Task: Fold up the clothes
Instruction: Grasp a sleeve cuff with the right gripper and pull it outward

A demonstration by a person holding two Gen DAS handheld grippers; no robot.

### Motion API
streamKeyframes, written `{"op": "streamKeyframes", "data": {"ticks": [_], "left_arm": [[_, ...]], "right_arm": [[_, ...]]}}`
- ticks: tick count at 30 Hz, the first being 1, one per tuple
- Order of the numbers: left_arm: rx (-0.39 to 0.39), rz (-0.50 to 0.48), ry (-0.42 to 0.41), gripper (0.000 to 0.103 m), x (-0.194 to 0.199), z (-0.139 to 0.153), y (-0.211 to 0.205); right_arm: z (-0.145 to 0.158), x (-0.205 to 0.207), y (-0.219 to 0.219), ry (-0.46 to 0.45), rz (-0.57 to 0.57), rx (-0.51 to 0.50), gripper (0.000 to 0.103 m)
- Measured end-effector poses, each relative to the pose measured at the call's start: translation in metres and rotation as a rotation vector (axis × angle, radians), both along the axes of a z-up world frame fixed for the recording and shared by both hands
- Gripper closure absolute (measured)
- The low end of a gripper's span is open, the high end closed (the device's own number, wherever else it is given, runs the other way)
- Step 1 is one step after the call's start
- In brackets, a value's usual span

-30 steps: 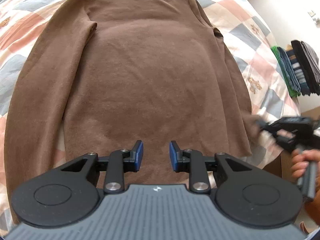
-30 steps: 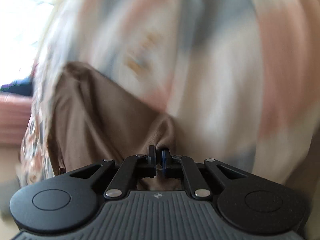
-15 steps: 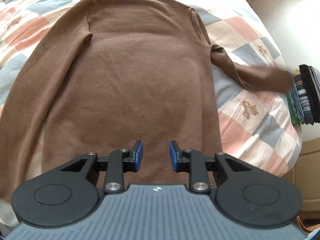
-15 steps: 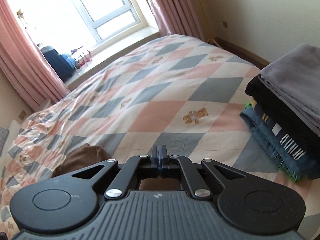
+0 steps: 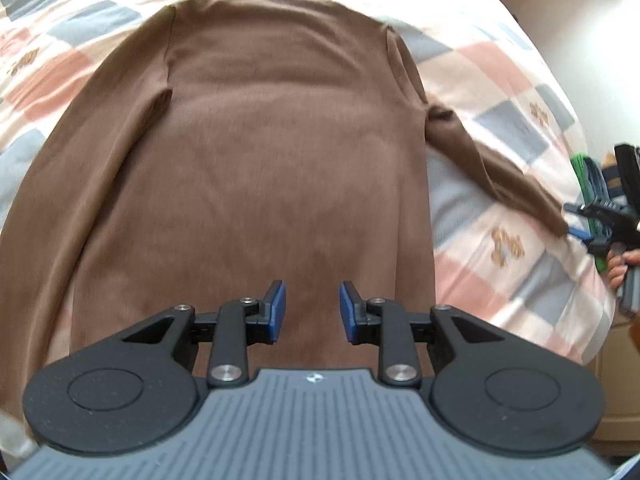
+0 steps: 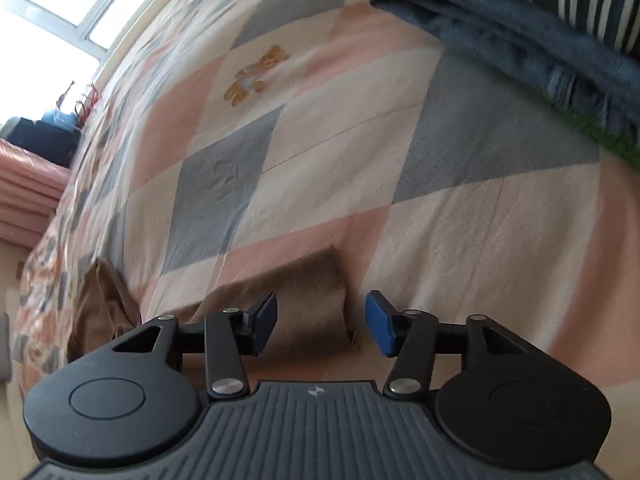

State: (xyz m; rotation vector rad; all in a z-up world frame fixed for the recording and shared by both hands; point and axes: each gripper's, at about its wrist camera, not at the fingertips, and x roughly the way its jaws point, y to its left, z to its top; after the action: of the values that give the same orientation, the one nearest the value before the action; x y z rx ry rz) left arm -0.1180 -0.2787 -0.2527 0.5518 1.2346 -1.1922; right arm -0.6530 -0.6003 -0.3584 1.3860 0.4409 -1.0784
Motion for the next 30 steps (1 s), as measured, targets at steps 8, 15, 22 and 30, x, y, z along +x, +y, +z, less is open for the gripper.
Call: {"op": "streamKeyframes", "data": {"ticks": [8, 15, 22, 30], "left_arm": [[-0.036, -0.055, -0.022, 0.079, -0.009, 0.007, -0.041], [-0.061, -0.079, -0.011, 0.079, -0.015, 0.015, -0.060], [-0.039, -0.110, 0.002, 0.079, -0.025, 0.005, -0.063], [0.034, -0.020, 0.008, 0.078, 0.006, -0.005, -0.013]], "right_arm": [[0.067, 0.017, 0.007, -0.045, 0.111, -0.152, 0.101], [0.196, -0.019, 0.025, -0.015, 0.039, -0.488, 0.102], [0.082, -0.034, 0.009, 0.143, -0.091, -0.167, 0.101], [0.004, -0.023, 0.016, 0.300, -0.207, 0.077, 0.063]]}}
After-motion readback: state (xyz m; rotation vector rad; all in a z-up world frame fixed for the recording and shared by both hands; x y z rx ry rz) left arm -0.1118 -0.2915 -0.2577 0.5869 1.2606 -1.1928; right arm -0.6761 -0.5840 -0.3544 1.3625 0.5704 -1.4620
